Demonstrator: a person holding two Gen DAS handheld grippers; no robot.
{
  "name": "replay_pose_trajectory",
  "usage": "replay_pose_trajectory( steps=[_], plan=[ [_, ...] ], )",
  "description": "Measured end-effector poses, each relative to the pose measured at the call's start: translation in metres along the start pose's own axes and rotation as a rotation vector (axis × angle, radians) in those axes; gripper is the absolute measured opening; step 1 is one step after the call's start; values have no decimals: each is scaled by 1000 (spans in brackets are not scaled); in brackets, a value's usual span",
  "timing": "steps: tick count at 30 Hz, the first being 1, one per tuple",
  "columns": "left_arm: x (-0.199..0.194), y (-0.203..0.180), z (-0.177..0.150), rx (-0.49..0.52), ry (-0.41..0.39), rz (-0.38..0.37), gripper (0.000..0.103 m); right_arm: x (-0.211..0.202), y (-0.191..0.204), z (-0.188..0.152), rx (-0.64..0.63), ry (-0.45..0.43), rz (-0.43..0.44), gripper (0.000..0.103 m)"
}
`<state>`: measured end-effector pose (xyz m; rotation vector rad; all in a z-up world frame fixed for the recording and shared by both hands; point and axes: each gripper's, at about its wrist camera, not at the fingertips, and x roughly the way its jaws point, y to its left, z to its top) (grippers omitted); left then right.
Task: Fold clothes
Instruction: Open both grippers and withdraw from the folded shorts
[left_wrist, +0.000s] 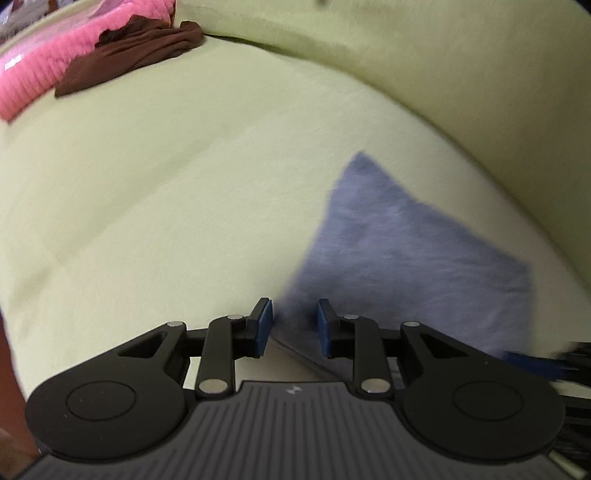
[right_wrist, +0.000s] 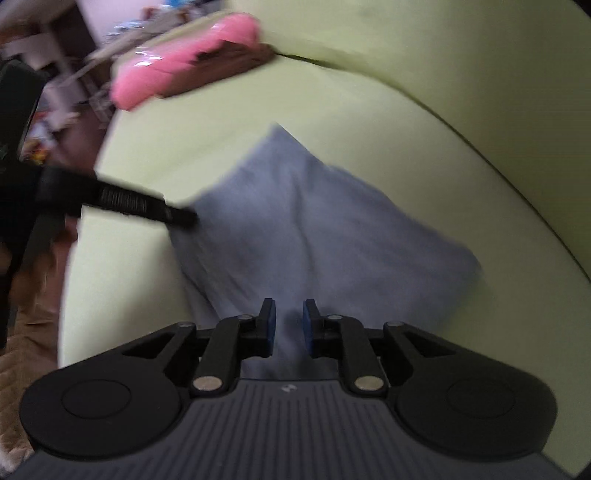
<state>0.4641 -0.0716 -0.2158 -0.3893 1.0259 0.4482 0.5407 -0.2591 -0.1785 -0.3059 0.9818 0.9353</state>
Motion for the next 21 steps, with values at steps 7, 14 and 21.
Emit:
replay_pose_trajectory(
  steps=[7,14,21],
  plan=[
    [-39,4,5,101,-19,27,32,-52,24,-43,209,-28,-150,16],
    [-21,-35,6,303,49,-115,32,-53,41,-52,306,-89,-235,18],
    [22,-49,18,467,130,-261,32,-14,81,-49,213,-39,-434,1]
  ],
)
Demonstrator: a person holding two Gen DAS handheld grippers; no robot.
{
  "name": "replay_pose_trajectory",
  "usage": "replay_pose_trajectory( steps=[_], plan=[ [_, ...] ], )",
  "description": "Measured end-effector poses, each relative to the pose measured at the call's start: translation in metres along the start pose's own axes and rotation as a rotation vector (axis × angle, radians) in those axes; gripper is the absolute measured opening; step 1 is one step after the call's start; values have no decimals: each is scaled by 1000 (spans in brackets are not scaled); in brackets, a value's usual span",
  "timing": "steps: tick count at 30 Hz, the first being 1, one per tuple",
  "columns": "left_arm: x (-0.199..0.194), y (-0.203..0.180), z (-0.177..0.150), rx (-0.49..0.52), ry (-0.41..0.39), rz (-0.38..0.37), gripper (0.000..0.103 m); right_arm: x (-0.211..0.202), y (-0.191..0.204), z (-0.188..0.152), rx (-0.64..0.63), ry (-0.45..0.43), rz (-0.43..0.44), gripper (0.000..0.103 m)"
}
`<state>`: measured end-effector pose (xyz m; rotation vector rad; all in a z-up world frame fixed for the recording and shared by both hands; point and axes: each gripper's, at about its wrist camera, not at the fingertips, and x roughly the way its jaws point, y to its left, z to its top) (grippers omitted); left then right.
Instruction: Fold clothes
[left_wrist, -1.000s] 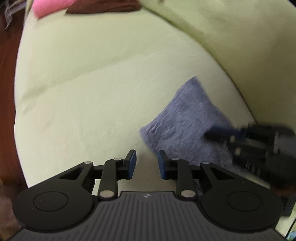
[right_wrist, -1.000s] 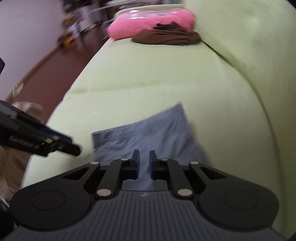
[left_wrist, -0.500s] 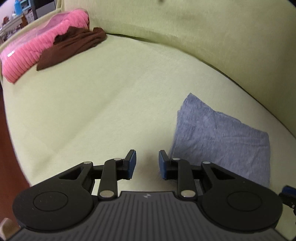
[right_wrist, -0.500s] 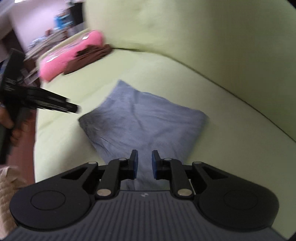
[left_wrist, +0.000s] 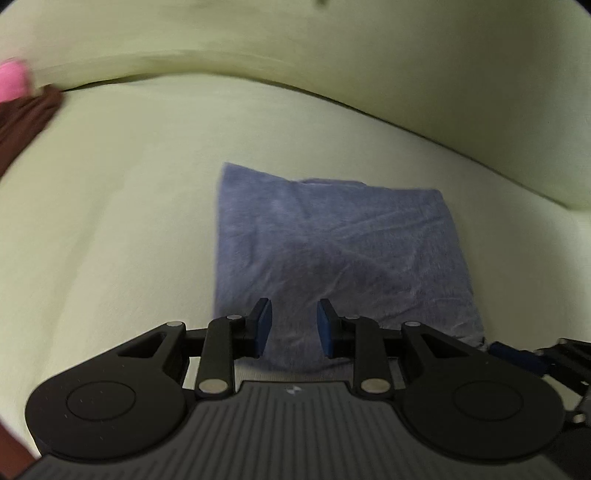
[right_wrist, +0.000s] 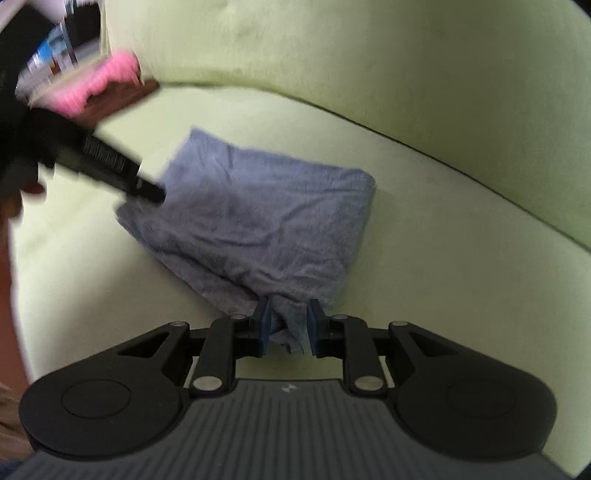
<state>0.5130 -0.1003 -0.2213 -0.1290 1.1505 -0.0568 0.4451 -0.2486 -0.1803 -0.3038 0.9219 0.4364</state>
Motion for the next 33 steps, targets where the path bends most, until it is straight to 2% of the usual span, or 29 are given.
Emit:
replay_pose_trajectory(
  steps=[4,7,10,13,14,16,18,21,23,24,27,29,33],
  plan=[
    [16,12,4,110,38,-46,32,-17,16,-10,53,-65,-141,0],
    [15,17,6,166,54,-77,32,-9,18,-30,105,20,-214,0],
    [2,14,10,240,48,-89,32,-11,25,-33,98,42,-209,1],
    [-10,8,13,254,38,-115,33,-20,30,-32,89,66,-223,4],
    [-11,7,13,256,35,-120,34,-26,28,-30,110,51,-223,6],
    [-13,-1,9,279,22,-138,39,-52,20,-22,217,-42,-231,8],
    [-10,-9,2,317,10,-146,40,-57,21,-13,268,-107,-219,9],
    [6,-12,-14,414,28,-93,40,-45,25,-2,270,-143,-209,9],
    [9,-6,-20,454,25,-70,40,-29,26,-4,296,-119,-191,8],
    [12,-1,-25,487,17,-54,40,-15,28,-12,294,-64,-179,7],
    [4,6,-21,523,0,-9,39,-15,38,-27,235,-29,-198,6],
    [-2,8,-15,506,0,-6,36,-26,37,-28,252,-35,-203,8],
    [-14,2,-9,431,-17,-94,37,-33,40,-9,270,-143,-163,9]
  ],
)
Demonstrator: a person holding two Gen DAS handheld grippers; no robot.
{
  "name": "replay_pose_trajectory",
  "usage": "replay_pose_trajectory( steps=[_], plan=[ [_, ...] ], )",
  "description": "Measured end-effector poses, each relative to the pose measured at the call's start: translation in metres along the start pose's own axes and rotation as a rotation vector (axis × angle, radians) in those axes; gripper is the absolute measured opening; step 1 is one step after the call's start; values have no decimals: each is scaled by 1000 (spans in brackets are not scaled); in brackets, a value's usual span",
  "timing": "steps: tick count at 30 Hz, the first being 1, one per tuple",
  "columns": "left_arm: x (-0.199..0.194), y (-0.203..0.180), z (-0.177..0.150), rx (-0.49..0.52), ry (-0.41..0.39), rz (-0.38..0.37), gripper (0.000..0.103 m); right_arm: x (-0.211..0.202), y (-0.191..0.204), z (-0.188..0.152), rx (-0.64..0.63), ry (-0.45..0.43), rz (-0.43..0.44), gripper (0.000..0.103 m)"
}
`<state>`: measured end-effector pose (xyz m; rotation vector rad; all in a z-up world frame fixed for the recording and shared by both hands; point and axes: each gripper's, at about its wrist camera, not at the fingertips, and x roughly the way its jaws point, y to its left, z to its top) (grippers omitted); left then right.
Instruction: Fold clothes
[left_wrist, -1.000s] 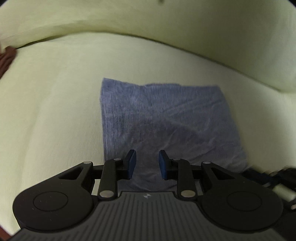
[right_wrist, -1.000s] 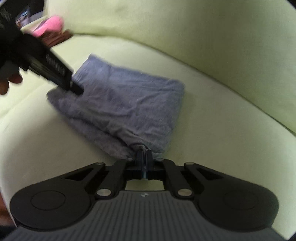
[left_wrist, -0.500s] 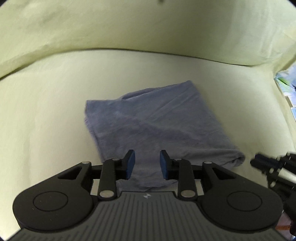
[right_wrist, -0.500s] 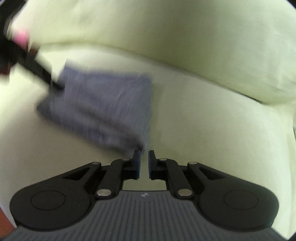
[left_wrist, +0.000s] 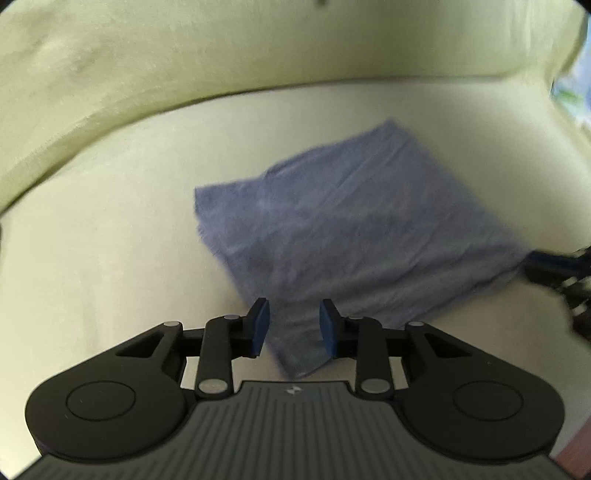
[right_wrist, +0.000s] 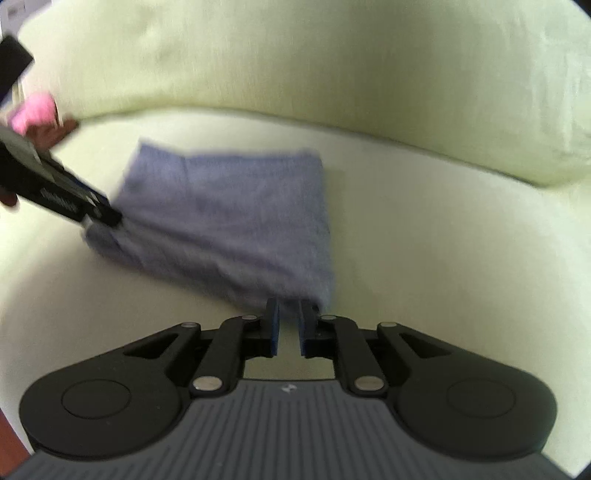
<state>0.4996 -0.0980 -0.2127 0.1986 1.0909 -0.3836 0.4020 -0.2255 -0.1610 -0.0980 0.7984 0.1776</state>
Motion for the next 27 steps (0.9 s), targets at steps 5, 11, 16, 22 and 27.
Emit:
replay_pose_trajectory(
  steps=[5,11,16,22,27],
  plan=[
    [28,-17,-4,74,68,32,38,37,8,-1,60,90,31,11],
    [1,-9,17,80,42,2,38,5,1,-10,297,94,53,13],
    [9,-32,59,217,28,-97,40,1,-11,-7,505,78,15,14],
    [39,-55,89,385,41,-227,40,-2,-35,-25,960,21,-61,14],
    [67,-56,113,498,49,-354,40,7,-25,-49,1233,-68,-143,14]
  ],
)
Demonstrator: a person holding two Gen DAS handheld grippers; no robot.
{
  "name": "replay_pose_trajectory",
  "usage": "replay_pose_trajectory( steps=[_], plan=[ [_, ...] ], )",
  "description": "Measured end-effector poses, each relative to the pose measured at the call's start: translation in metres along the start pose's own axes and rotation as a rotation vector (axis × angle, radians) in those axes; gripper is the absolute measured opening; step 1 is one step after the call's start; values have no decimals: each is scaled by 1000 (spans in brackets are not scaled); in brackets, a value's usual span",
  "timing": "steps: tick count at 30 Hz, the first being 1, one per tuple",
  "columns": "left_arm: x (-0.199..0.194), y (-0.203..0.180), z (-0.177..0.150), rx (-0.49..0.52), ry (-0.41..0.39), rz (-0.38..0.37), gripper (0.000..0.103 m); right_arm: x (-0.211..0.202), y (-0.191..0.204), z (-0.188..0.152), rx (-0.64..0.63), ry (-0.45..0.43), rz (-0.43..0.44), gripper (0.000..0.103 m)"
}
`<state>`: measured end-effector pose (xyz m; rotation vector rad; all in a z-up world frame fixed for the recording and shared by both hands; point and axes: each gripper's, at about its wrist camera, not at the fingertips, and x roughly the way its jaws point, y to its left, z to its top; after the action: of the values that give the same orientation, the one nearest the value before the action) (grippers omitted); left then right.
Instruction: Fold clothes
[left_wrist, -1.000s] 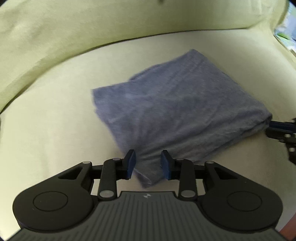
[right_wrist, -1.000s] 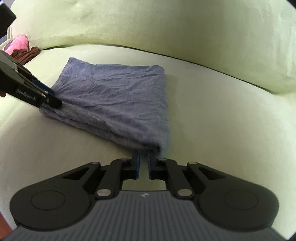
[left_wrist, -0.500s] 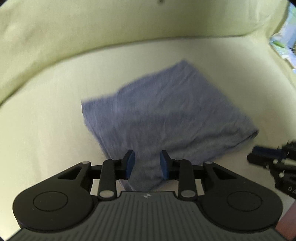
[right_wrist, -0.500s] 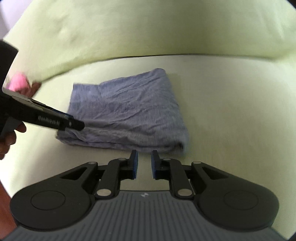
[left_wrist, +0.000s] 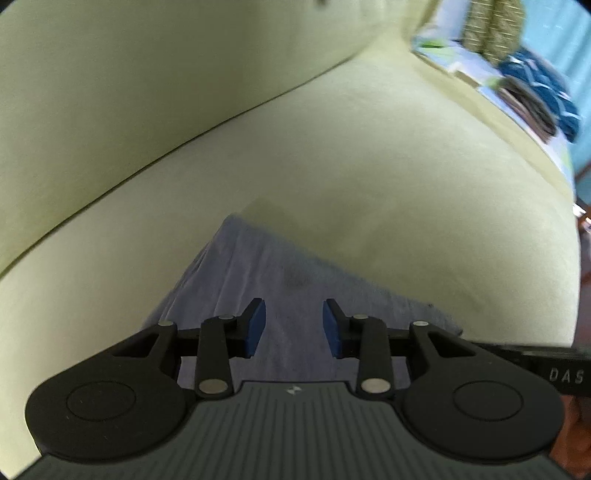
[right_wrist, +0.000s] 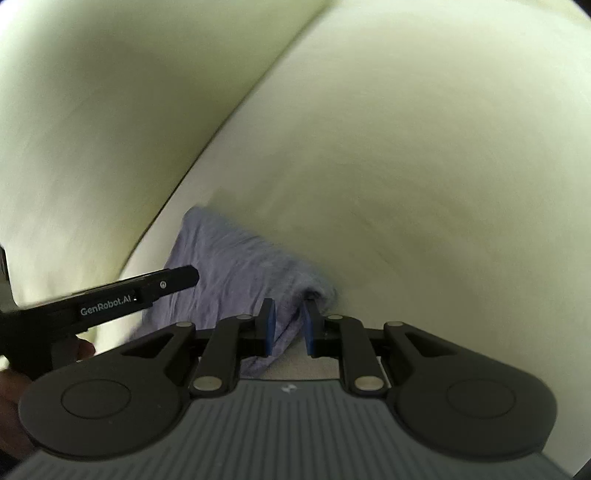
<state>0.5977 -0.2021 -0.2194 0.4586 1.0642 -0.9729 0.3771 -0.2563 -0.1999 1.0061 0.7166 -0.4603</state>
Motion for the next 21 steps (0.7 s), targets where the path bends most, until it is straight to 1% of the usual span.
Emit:
replay_pose_trajectory(
  steps=[1,3,4,5,7,8,10,12,13,14,15,16,19,21],
  plan=[
    [4,3,1,13,1,-12,40,2,-1,-6,34,-26,5,14],
    [15,13,2,40,3,-25,40,6,-1,-16,73,-77,26,4],
    [22,18,1,52,4,-22,41,7,-1,-19,80,-89,23,1],
    [28,23,1,65,4,-20,43,8,0,-22,84,-97,18,0],
    [29,27,0,94,-19,1,47,8,-3,-31,69,-114,-60,0],
    [28,29,-1,110,-31,12,47,7,-6,-32,70,-117,-71,0],
    [23,38,3,98,-27,23,45,2,-11,-36,71,-125,-80,0],
    [13,43,6,103,-21,35,42,-5,-8,-36,61,-133,-65,6],
    [6,43,6,118,-22,46,41,-6,-7,-37,71,-135,-60,20],
    [-1,44,5,132,-22,58,41,-10,-6,-38,93,-142,-50,29],
    [-7,45,2,137,-24,53,41,-16,-4,-42,111,-154,-29,29],
    [-14,45,-2,136,-24,42,42,-20,0,-47,111,-145,-18,29],
    [-24,44,-16,134,-4,10,42,-16,12,-64,120,-94,28,29],
    [-24,43,-29,140,19,-1,42,-6,19,-73,116,-66,58,26]
  ],
)
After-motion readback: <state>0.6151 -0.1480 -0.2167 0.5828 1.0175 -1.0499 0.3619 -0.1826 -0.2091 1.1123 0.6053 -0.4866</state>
